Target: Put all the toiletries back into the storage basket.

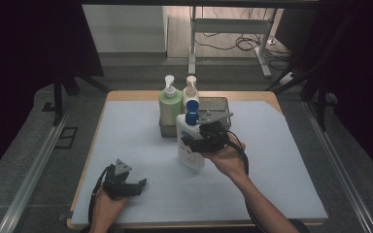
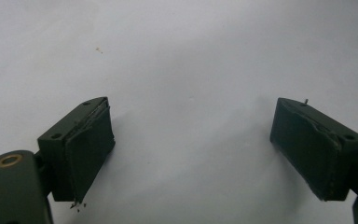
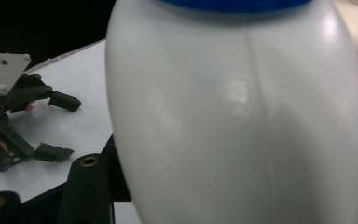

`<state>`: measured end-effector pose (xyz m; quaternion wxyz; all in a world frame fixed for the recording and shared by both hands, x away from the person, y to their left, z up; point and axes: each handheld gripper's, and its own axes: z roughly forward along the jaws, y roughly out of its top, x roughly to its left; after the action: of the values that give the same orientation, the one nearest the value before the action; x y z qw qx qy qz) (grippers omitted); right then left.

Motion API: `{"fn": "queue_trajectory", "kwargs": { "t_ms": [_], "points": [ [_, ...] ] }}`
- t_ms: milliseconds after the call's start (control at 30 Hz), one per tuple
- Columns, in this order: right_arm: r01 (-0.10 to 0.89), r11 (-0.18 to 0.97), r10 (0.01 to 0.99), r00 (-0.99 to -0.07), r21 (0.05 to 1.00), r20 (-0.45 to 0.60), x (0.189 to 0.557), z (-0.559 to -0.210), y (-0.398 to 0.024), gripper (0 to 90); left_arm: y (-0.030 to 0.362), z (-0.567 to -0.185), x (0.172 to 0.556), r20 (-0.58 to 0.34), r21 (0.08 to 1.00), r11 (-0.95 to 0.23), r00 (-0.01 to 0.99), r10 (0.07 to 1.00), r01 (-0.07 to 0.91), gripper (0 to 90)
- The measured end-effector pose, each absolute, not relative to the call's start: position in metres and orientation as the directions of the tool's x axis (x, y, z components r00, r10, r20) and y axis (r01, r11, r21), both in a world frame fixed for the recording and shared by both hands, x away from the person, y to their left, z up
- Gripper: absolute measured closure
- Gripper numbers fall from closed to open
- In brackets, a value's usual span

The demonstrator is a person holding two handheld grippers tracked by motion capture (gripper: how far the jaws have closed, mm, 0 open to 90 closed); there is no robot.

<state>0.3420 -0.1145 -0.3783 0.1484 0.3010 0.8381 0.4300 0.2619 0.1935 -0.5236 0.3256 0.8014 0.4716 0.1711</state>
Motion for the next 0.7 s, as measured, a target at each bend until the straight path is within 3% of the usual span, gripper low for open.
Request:
{"fn": "queue_trajectory", "kwargs": {
  "t_ms": [700],
  "points": [
    [0.413, 0.406, 0.705, -0.709, 0.815, 0.009, 0.344, -0.366, -0.168, 40.5, 0.193, -0.524, 0.262, -0.034, 0.684, -0.342, 0.496, 0.868, 0.645, 12.9]
  ]
}}
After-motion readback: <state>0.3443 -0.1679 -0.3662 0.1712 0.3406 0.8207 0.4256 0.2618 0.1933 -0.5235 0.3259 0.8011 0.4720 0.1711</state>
